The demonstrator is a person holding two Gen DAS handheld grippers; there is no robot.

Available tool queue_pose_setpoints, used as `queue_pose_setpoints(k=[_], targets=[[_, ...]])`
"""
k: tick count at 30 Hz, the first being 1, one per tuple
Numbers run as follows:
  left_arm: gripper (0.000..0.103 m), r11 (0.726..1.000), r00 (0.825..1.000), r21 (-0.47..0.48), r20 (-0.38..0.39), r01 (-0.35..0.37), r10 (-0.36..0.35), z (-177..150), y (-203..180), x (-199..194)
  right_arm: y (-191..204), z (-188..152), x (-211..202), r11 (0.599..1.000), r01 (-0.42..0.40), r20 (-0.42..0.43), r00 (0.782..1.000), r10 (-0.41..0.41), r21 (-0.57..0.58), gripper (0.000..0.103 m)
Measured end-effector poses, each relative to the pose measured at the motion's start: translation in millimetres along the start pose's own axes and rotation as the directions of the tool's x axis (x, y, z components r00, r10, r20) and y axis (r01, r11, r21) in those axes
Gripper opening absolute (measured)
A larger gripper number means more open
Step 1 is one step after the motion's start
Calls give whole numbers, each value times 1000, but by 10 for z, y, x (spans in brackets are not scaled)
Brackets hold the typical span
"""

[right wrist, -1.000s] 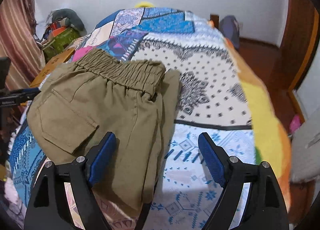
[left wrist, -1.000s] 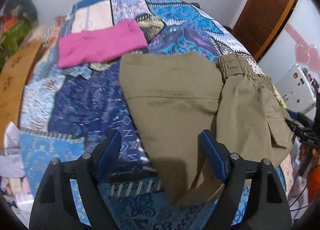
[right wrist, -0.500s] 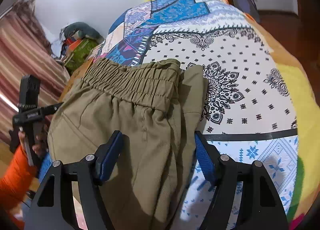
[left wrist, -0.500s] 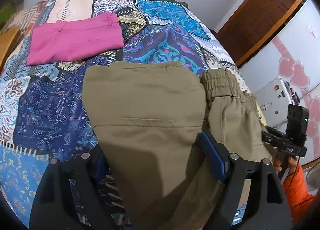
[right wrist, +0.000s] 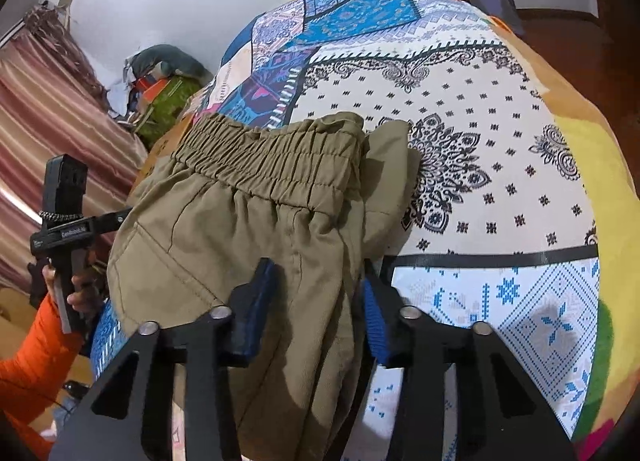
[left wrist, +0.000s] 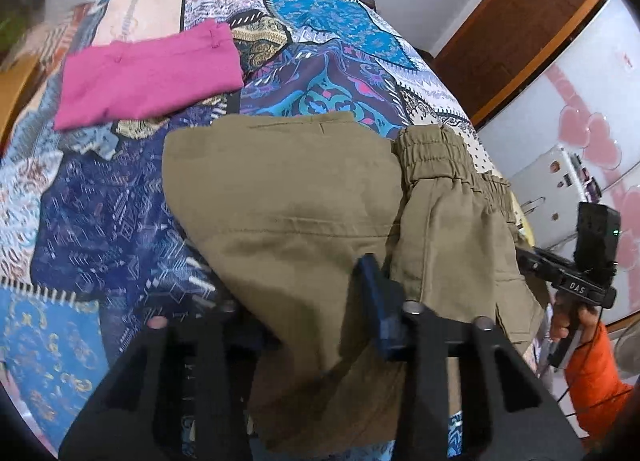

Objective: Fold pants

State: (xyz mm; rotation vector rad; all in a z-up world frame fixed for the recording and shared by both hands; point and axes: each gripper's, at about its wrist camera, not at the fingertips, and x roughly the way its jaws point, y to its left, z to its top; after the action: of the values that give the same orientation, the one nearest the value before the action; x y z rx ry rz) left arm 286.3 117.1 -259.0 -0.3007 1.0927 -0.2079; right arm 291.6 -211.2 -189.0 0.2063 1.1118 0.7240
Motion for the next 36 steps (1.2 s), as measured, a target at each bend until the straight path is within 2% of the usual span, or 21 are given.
queue_pose_setpoints(k=[1,2,7,10,15,19,27,36], targets=[[22,1000,1000,11,-2,-8,8,8,-14,-1,11,6,-16,1000,6,6,1000,-6,-7,23],[19,999,1000,27,-3,-20,20,19,-46,-6,31,15,-39,1000,18,17,1000,-18,-19,19],[5,982,990,125,42,-141,137,16,-282,-88,216,50,-125,990,82,45,996,-77,-112,12],[4,969,981,166,95,-181,167,8,-404,-224,272,81,-191,986,94,61,994,-86,-135,11],[3,952,971,220,156,-211,179,8,-613,-455,411,158,-350,977,115,99,990,-99,-182,9],[3,933,957,261,219,-246,191,19,-759,-645,586,259,-453,961,142,136,984,-112,-238,9],[3,923,921,240,323,-301,216,248,-759,-1063,908,588,-547,938,163,218,971,-97,-306,9],[3,925,879,168,406,-339,249,688,-413,-1414,1304,1148,-364,905,174,279,958,-65,-388,9]])
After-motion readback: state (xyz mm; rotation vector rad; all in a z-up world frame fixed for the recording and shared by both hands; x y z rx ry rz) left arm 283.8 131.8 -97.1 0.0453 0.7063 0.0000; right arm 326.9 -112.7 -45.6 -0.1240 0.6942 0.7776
